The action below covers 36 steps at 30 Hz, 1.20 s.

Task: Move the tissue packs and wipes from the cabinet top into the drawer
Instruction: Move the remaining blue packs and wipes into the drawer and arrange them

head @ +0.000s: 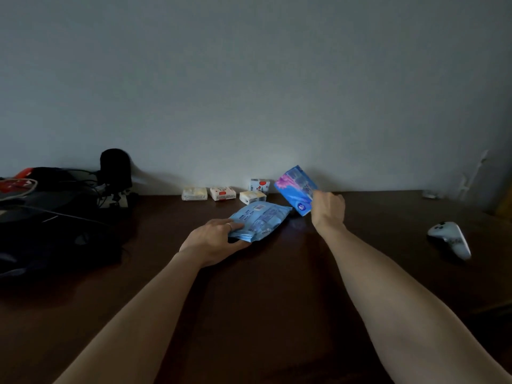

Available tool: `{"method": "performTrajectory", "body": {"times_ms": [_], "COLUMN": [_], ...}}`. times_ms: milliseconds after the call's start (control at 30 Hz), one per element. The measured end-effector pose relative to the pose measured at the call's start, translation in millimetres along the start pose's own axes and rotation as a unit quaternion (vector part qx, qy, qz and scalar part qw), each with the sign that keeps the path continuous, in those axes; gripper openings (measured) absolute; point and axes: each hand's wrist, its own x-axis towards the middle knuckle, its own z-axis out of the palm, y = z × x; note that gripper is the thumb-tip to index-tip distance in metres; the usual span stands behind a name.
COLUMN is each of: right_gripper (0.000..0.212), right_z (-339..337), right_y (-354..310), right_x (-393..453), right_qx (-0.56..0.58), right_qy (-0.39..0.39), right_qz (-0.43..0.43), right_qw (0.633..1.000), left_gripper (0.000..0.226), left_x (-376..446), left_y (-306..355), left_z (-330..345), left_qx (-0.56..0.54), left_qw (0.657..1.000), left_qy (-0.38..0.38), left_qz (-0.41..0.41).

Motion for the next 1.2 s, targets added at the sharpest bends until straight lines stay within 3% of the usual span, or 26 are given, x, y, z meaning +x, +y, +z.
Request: {"method": "performTrajectory", "body": {"times_ms": [133,267,400,567,667,867,1067,1200], "right_gripper": [0.043,0.032,0.061,0.104,0.101,0.103,0.088,0.091], "right_z": [7.3,1.7,7.7,37.3,51.1,57.5,37.8,19.4], "right_y": [-0.7,-10.1,-20.5,-23.8,-33.4,-43.5,-45.6,-25.3], "right_x": [-11.9,-2.0,21.1,49.4,60.8,57.9,16.3,-26.4], "right_qx": [0.025,0.106,0.187,0.243,0.249,0.257,0.228,0.202], "right_qy": [0.029,0.084,0.03,-0.095,-0.118,-0.089,-0.062,-0.063], "right_qz": [-0.015,0.024,0.063,0.092,0.083,0.071,0.073,0.085], "right_qw": [0.999,0.99,0.98,0.961,0.958,0.96,0.969,0.974], "left_gripper": [0.069,0.067,0.07,0.114,0.12,0.101,0.091,0.081], "left_x": [3.6,4.5,6.6,11.9,15.3,16.2,11.1,-1.4], "left_y": [-0.6,-4.8,-10.2,-9.5,-9.2,-10.1,-6.1,1.4], "left_z": [0.0,1.3,3.0,5.4,6.8,8.0,1.9,-3.4], "left_qx": [0.008,0.012,0.018,0.033,0.021,0.029,0.039,0.073], "left_qw": [1.0,1.0,0.999,0.999,1.0,1.0,0.999,0.996], "left_qy": [0.01,0.016,0.029,0.017,0.012,0.011,-0.002,-0.035], "left_qz": [0.0,0.006,0.019,0.002,0.002,0.002,0.015,0.038]}}
